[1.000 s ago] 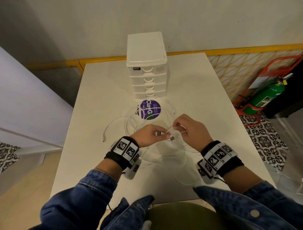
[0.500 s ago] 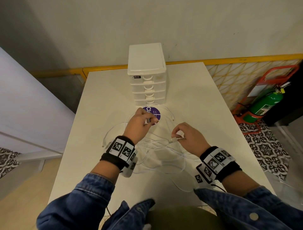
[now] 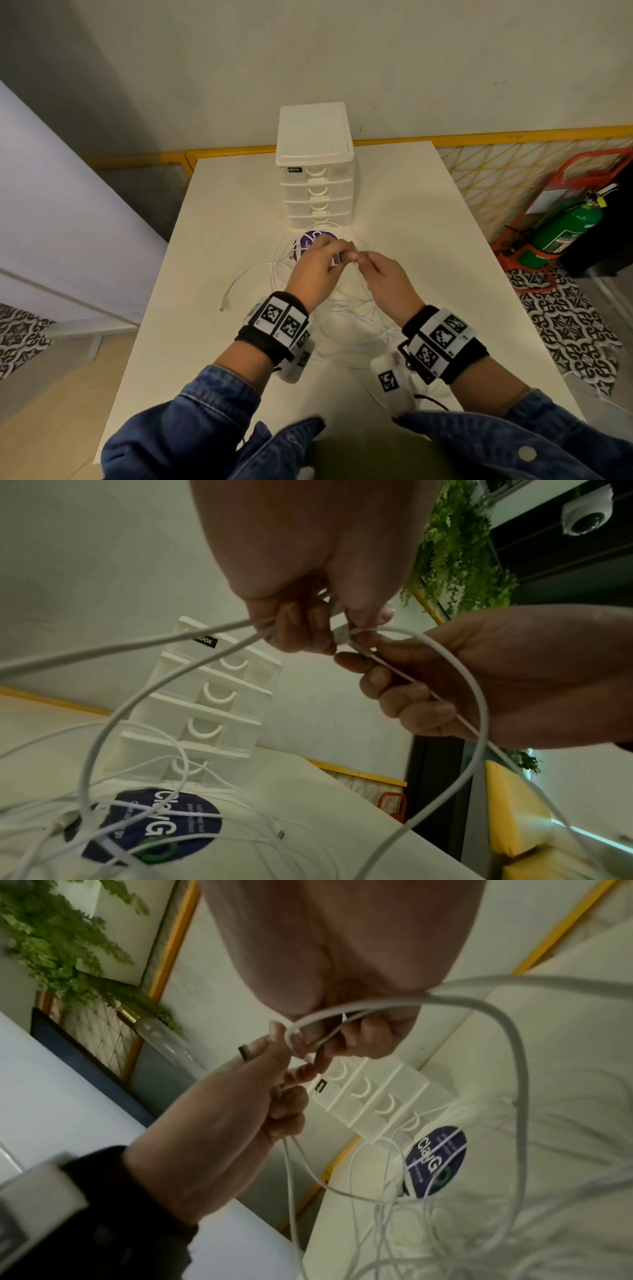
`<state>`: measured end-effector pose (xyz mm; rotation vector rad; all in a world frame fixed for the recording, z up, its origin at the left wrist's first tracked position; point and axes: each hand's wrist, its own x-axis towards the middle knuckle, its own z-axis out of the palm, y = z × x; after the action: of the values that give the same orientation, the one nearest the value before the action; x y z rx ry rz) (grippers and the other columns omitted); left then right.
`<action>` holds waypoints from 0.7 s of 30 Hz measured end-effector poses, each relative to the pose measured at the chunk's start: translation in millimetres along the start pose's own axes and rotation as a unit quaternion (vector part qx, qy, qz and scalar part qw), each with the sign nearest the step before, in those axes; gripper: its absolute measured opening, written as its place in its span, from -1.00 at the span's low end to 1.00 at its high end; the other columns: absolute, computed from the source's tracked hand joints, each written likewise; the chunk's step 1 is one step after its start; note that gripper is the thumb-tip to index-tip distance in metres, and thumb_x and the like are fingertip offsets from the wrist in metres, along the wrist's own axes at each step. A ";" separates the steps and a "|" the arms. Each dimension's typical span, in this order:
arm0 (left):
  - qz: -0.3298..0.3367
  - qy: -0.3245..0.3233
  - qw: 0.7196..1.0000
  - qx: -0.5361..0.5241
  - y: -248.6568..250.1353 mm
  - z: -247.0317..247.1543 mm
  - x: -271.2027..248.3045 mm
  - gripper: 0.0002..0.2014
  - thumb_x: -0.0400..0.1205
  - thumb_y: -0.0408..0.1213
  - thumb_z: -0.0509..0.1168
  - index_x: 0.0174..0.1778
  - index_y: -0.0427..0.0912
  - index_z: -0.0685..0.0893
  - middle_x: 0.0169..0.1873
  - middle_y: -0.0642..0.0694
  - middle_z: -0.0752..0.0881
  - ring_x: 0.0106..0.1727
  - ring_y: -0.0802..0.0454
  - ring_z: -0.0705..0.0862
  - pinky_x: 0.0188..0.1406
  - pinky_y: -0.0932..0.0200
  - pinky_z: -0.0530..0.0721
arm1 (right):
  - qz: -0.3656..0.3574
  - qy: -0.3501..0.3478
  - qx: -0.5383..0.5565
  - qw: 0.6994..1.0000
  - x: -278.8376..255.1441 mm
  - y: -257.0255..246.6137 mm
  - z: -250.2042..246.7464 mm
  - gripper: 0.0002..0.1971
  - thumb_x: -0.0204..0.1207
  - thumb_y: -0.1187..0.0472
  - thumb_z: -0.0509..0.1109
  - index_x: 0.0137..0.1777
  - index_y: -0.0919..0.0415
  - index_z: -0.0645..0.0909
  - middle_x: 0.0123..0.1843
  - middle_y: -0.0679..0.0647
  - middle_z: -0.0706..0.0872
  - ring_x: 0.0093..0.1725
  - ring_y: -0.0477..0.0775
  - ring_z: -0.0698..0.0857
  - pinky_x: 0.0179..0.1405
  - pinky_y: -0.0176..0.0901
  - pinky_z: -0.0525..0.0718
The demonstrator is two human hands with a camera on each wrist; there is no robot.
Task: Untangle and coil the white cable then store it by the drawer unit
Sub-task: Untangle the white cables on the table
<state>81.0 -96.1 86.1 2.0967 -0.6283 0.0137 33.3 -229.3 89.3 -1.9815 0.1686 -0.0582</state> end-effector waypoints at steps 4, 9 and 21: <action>-0.019 0.004 1.000 -0.023 -0.8 -1.2 -2.1 -0.84 0.63 -0.36 0.29 0.07 -0.20 0.74 0.00 -0.13 0.61 0.00 0.01 0.62 0.12 0.20 0.55 | 0.049 -0.008 0.111 0.993 -1.2 -5.9 7.6 -0.70 0.67 0.14 0.10 0.01 0.34 0.59 -0.30 0.08 0.59 -0.40 -0.01 0.52 -0.35 -0.12 0.47; -0.011 0.052 0.994 -0.092 5.1 -6.0 -4.4 -0.79 0.68 -0.36 0.21 0.16 -0.13 0.68 -0.03 -0.10 0.64 -0.03 0.23 0.61 0.03 0.37 0.51 | 0.074 -0.060 0.236 0.967 -3.9 -13.4 6.7 -0.73 0.67 0.07 0.13 -0.01 0.23 0.57 -0.42 0.00 0.48 -0.59 -0.11 0.35 -0.65 -0.30 0.24; -0.164 0.026 0.935 -0.312 21.4 -16.9 -1.0 -0.64 0.75 -0.08 0.03 0.28 -0.12 0.63 -0.53 0.15 0.48 -0.57 0.23 0.34 -0.57 0.38 0.33 | -0.043 -0.051 0.131 0.989 6.2 -16.4 10.3 -0.80 0.64 0.27 0.18 -0.12 0.34 0.57 -0.46 -0.11 0.41 -0.50 -0.22 0.38 -0.36 -0.37 0.35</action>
<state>74.5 -92.1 112.3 1.5461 -0.1978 -0.2846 42.2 -214.3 99.9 -1.7233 0.0065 -0.0324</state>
